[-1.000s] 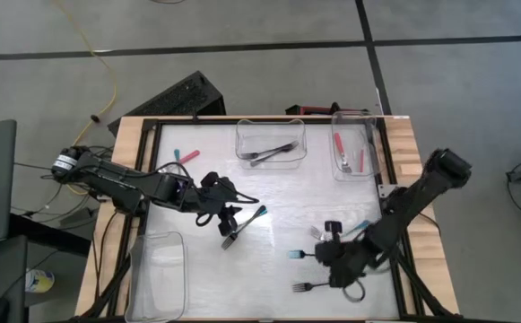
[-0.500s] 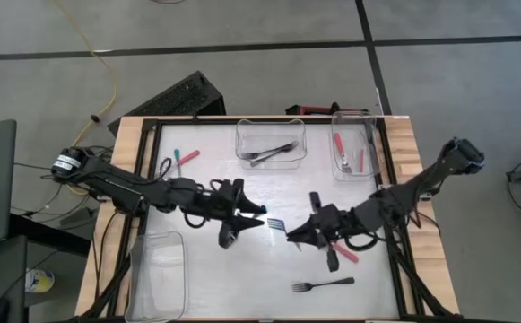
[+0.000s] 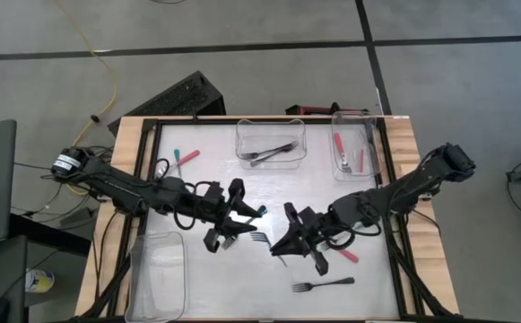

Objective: Sort silverware by color (type)
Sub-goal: Put the bottom left blue fork into the bottom left transparent bin

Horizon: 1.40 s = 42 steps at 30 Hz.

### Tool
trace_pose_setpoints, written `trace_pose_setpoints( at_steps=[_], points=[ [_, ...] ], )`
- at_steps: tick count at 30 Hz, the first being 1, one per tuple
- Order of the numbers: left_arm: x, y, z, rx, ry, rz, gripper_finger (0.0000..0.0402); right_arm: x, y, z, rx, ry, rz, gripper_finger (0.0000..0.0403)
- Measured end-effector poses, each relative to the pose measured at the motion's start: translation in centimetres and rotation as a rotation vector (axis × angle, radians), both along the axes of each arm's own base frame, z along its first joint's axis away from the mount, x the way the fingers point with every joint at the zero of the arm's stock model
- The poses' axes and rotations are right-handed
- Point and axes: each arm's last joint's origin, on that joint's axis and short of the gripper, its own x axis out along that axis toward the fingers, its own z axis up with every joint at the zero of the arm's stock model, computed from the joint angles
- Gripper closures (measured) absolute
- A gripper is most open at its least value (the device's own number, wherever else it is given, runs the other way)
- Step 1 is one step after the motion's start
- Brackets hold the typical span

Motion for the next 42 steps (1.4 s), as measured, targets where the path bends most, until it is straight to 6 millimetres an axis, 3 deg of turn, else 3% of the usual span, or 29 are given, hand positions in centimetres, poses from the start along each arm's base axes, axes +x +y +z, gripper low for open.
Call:
trace_pose_setpoints(
  at_steps=[8,34,42],
  points=[
    [-0.1,-0.2,0.2,0.023,-0.025,-0.006,0.0258,1.1,0.2,-0.5,0.073,-0.038,0.019,0.0369],
    [-0.1,-0.2,0.2,0.132,-0.056,0.035,0.0258,1.1,0.2,-0.1,0.108,-0.058,0.023,0.0369],
    [-0.5,-0.1,1.1,0.112,-0.161,0.014,0.0258,1.2,0.1,-0.7,0.087,-0.007,0.014,0.0369]
  ],
)
